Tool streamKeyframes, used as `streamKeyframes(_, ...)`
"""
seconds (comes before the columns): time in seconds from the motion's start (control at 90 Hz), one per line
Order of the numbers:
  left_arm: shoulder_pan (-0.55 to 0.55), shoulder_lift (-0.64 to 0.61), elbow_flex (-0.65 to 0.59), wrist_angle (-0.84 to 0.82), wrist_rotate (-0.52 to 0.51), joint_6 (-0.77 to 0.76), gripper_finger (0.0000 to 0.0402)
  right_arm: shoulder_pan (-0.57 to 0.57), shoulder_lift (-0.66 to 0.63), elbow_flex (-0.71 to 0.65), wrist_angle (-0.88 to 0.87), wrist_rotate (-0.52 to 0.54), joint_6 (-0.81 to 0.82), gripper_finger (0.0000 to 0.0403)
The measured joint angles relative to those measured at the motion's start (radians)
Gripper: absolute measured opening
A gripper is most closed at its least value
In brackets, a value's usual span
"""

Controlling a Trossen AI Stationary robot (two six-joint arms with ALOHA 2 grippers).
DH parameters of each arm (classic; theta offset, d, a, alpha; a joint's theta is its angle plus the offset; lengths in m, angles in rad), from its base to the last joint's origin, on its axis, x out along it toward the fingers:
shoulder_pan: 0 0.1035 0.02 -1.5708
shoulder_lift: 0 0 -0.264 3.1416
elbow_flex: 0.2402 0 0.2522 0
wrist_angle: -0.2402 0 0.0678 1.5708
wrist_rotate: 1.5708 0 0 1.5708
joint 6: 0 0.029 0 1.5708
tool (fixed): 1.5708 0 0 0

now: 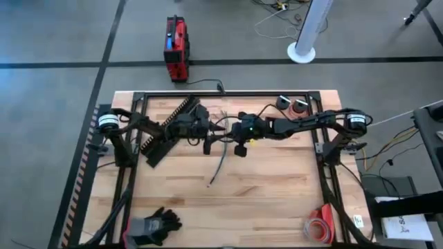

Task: Ziptie cables
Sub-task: Wrap the cable wires together using a black zip tie

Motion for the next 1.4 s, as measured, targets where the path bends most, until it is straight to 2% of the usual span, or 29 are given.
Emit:
streamKeyframes(0.211,-0.003,0.035,0.018,-0.005,0.0,0.005,0.0116,0.0,0.018,0.0,0.011,0.0,0.0,0.0002)
streamKeyframes(0.733,-0.003,0.036,0.02,-0.051,-0.001,-0.01,0.0092,-0.002,0.017,0.0,0.031,0.008,-0.018,0.0001)
streamKeyframes(0.856,-0.003,0.036,0.02,-0.052,-0.002,-0.003,0.0071,-0.002,0.017,0.0,0.031,0.008,-0.018,0.0001)
streamKeyframes(1.044,-0.003,0.036,0.02,-0.053,0.0,-0.003,0.0009,-0.005,0.017,0.0,0.03,0.008,-0.018,0.0001)
streamKeyframes(1.4,-0.003,0.031,0.02,-0.058,0.001,-0.003,0.0001,-0.005,0.017,0.0,0.031,0.008,-0.009,0.0002)
